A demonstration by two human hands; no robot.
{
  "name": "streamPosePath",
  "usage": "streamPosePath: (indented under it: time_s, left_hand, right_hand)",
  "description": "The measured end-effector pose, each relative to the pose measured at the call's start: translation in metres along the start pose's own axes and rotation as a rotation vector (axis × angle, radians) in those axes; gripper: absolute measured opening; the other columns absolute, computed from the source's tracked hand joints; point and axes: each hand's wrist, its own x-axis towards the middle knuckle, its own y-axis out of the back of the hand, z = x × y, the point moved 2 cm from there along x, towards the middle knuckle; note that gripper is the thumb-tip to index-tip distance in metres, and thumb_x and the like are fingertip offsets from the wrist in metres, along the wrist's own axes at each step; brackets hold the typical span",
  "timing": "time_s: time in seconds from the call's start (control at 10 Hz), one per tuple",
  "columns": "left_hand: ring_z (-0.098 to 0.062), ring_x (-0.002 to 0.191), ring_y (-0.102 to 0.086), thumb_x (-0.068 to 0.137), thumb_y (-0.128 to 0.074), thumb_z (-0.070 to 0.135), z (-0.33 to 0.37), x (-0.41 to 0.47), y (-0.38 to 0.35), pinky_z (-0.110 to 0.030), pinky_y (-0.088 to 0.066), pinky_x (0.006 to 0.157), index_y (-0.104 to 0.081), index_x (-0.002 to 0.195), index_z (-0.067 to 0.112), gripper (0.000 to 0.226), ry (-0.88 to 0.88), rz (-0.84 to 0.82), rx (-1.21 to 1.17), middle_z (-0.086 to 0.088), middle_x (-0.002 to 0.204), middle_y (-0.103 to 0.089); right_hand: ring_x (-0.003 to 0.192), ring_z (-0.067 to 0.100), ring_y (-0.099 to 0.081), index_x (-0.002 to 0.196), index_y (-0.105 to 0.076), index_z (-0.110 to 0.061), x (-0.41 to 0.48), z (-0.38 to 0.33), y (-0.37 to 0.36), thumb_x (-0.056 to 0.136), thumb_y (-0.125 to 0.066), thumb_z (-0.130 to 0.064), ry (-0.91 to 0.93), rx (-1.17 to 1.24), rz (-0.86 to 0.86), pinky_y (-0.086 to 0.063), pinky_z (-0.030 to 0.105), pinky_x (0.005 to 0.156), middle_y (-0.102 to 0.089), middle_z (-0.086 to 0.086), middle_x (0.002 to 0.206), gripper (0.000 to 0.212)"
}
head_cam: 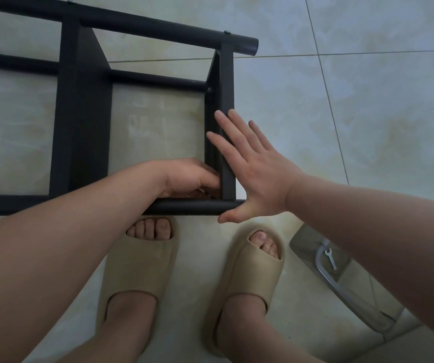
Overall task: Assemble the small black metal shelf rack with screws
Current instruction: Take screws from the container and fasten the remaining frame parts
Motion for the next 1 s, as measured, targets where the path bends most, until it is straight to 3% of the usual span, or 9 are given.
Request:
streamPosePath:
  time_s: [0.2,0.5,0.7,0.9,1.0]
  left_hand:
    - [-0.016,0.058,-0.057,0.087,-0.063,-0.002,0.0009,-0.0028,0.0001,-0.023,-0.047,0.058,-0.067,0.078,0.005,0.013,0.003,0.025,0.058,-0.006,0.064,-0.061]
    - [-0.011,0.055,-0.062,0.088,-0.058,-0.011,0.0024,-0.0015,-0.0005,-0.018,-0.048,0.052,-0.062,0.092,0.002,0.014,-0.022,-0.033,-0.094,-0.002,0.062,-0.064]
    - [-0.019,0.077,-0.071,0.091,-0.060,0.001,0.0001,-0.0008,0.0004,-0.024,-0.056,0.069,-0.071,0.088,0.005,0.012,0.001,-0.006,-0.018,-0.011,0.084,-0.074]
    - [-0.010,0.053,-0.063,0.087,-0.062,-0.004,0.0016,-0.0028,0.0000,-0.015,-0.047,0.050,-0.068,0.075,0.007,0.018,0.007,0.014,0.033,-0.001,0.059,-0.066]
    - [-0.010,0.051,-0.062,0.087,-0.060,-0.007,0.0016,-0.0019,0.0004,-0.015,-0.047,0.050,-0.065,0.078,0.004,0.016,0.003,0.008,0.008,-0.001,0.057,-0.064]
  right_hand:
    - [0.155,0.036,0.012,0.161,-0.013,-0.005,0.0000,0.0004,-0.0001,0.065,-0.043,-0.096,0.001,0.014,0.001,-0.008,0.061,0.123,0.008,0.018,0.168,0.135]
    - [0.155,0.035,0.013,0.161,-0.012,-0.005,0.0005,-0.0001,-0.0002,0.065,-0.043,-0.096,-0.002,0.014,-0.009,-0.007,0.060,0.124,0.008,0.018,0.168,0.136]
    - [0.155,0.035,0.013,0.161,-0.011,-0.006,0.0003,0.0000,-0.0005,0.066,-0.043,-0.096,0.002,0.019,-0.005,-0.008,0.060,0.124,0.009,0.018,0.168,0.135]
    - [0.155,0.035,0.013,0.161,-0.011,-0.006,0.0002,0.0001,-0.0004,0.066,-0.042,-0.096,0.002,0.016,-0.004,-0.008,0.061,0.123,0.009,0.018,0.168,0.135]
    - [0.155,0.035,0.012,0.161,-0.012,-0.005,0.0002,-0.0001,-0.0004,0.066,-0.042,-0.096,0.002,0.013,0.001,-0.008,0.060,0.124,0.008,0.018,0.168,0.135]
